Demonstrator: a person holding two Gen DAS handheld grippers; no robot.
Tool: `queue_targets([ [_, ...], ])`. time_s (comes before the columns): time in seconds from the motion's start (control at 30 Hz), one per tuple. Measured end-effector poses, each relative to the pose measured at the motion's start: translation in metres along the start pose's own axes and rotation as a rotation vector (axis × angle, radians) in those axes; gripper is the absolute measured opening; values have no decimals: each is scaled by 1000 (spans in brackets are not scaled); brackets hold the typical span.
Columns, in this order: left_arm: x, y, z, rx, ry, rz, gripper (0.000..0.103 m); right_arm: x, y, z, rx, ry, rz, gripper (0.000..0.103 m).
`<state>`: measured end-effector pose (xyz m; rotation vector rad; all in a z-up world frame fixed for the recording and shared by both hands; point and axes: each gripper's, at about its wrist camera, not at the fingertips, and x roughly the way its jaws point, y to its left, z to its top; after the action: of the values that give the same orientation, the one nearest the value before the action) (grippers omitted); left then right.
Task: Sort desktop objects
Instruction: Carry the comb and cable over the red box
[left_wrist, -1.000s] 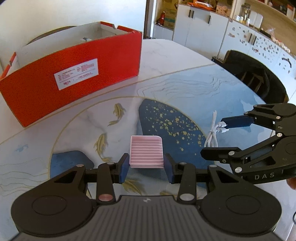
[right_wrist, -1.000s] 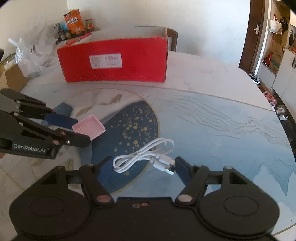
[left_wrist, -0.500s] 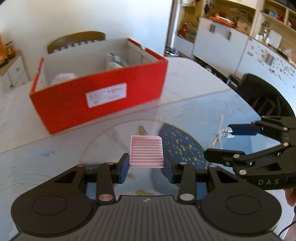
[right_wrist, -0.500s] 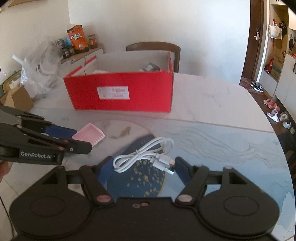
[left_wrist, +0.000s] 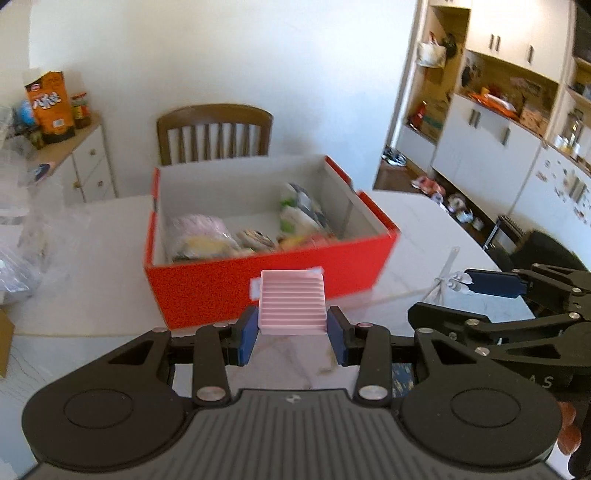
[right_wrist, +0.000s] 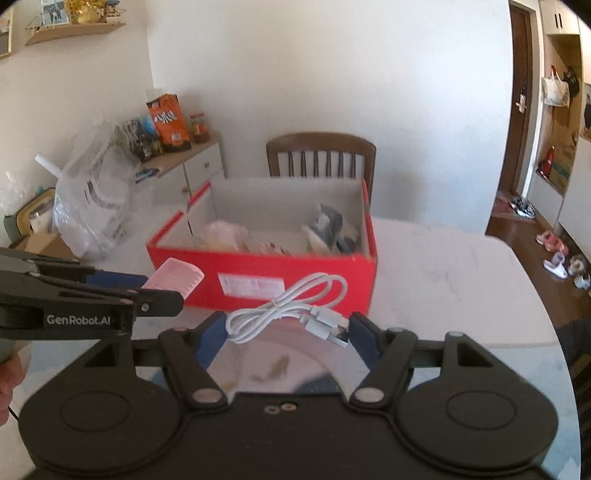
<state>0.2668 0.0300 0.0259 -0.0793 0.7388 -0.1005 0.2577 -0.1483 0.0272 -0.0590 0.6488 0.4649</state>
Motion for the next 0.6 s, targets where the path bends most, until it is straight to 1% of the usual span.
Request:
queue_targets([
  [0.17, 2, 17, 25, -38, -28, 30, 39, 7, 5, 25, -19, -32, 14, 71],
  [0.3, 6, 28, 43, -48, -49, 50, 39, 19, 11, 42, -55, -47, 5, 71],
  [0.47, 24, 39, 63, -55, -55, 78, 39, 40, 12, 58, -69, -44, -5, 71],
  [0.6, 40, 46, 78, -39, -55, 104, 39, 60, 12, 66, -75, -26, -16, 71],
])
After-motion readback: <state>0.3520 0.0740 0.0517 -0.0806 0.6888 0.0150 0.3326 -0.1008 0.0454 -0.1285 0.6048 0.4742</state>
